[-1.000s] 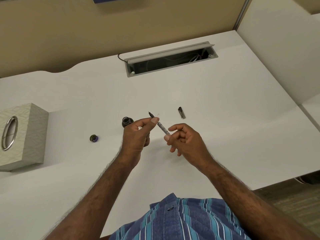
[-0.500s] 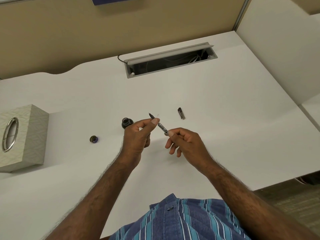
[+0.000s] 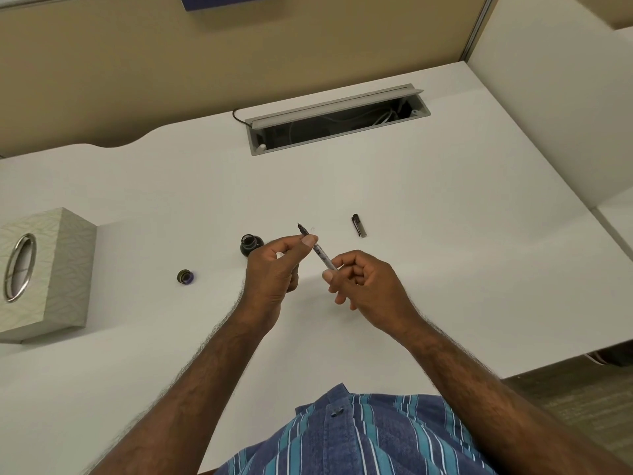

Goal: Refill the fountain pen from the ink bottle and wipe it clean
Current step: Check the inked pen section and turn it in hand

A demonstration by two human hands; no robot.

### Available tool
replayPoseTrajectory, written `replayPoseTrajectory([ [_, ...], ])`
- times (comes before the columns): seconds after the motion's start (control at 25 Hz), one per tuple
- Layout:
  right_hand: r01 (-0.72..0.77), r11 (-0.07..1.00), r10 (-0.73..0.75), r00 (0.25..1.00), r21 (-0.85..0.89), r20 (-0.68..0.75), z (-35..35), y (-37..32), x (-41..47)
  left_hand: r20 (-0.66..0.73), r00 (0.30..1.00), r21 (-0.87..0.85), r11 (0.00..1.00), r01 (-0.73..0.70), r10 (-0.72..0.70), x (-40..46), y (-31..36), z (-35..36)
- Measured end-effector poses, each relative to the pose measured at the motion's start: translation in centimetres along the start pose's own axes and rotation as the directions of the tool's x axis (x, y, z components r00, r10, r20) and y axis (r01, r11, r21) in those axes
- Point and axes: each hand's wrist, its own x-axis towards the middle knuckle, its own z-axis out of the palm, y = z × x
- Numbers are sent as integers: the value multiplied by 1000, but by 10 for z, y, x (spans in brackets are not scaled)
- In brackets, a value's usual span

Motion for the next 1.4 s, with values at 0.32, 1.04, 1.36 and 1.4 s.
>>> replayPoseTrajectory([
  [0.32,3,1000,-3,1000,-9,-15,-2,-1,-1,-4,1000,-13,1000,10,-10,0,-3,0],
  [1.04,-13,999,13,1000,31,16,-2,0,-3,10,1000,-5,1000,19,-18,-5,-5,1],
  [1.36,5,1000,-7,997,28,73,1,3,-4,30,999,-13,1000,15,-14,-5,-5,1],
  [1.4,7,1000,-9,997,21,78,1,3,-4,31,999,-16,1000,15,-14,-5,-5,1],
])
